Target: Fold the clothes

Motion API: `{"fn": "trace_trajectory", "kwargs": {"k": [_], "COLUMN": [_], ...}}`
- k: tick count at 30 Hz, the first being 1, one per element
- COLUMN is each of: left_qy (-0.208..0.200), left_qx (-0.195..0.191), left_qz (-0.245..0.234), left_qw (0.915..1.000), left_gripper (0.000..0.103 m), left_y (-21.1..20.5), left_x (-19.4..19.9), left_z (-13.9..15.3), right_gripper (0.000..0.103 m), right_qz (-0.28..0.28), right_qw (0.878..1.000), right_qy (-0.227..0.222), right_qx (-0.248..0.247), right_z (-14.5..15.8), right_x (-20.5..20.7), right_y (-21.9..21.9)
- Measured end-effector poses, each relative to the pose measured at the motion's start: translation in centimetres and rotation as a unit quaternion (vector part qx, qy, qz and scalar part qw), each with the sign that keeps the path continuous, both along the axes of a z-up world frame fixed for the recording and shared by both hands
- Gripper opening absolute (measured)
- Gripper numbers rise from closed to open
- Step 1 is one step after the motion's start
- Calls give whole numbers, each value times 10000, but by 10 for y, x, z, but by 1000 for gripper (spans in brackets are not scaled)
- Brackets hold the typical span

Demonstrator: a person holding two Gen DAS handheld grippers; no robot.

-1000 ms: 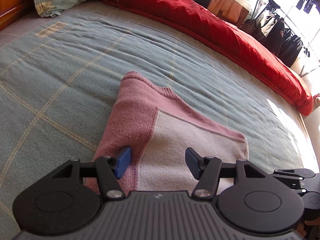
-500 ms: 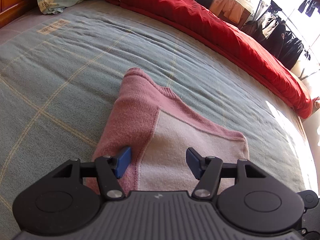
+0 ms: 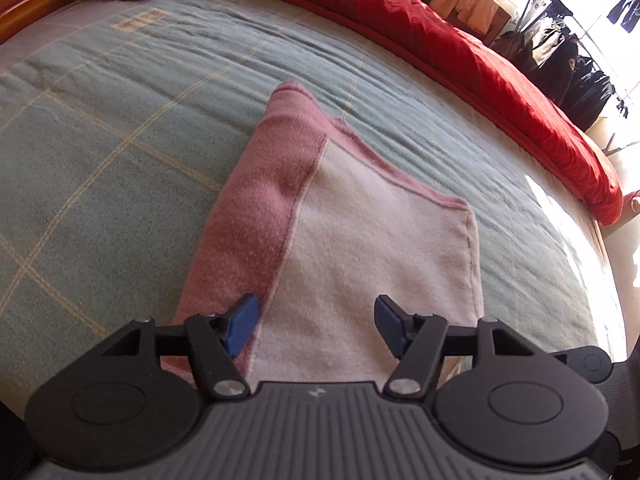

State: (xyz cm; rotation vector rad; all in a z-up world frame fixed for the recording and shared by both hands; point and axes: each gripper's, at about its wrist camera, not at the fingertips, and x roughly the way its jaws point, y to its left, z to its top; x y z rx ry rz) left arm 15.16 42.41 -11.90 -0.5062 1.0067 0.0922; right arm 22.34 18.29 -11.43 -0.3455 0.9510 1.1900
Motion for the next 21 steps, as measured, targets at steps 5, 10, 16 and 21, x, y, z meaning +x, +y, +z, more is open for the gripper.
{"fn": "trace_trajectory", "kwargs": {"k": [5, 10, 16, 21], "left_qy": [-177, -808, -937, -716], "left_qx": [372, 424, 393, 505], "left_qz": [-278, -392, -463, -278], "left_qw": [9988, 9951, 9937, 9958], "left_gripper": [64, 64, 62, 61], "left_y": [-9, -11, -11, -2], "left_x": [0, 33, 92, 124], "left_z": [21, 52, 40, 7], "right_gripper": [27, 27, 27, 27], "right_qz": [-90, -559, -1061, -1241], "right_qw": [9992, 9945, 9899, 9896], "right_qy": [-184, -741, -889, -720], "right_qx": [337, 482, 317, 56], "right_z": [28, 43, 22, -5], "right_x": [9, 43, 91, 108], "right_y": [-11, -2, 13, 6]}}
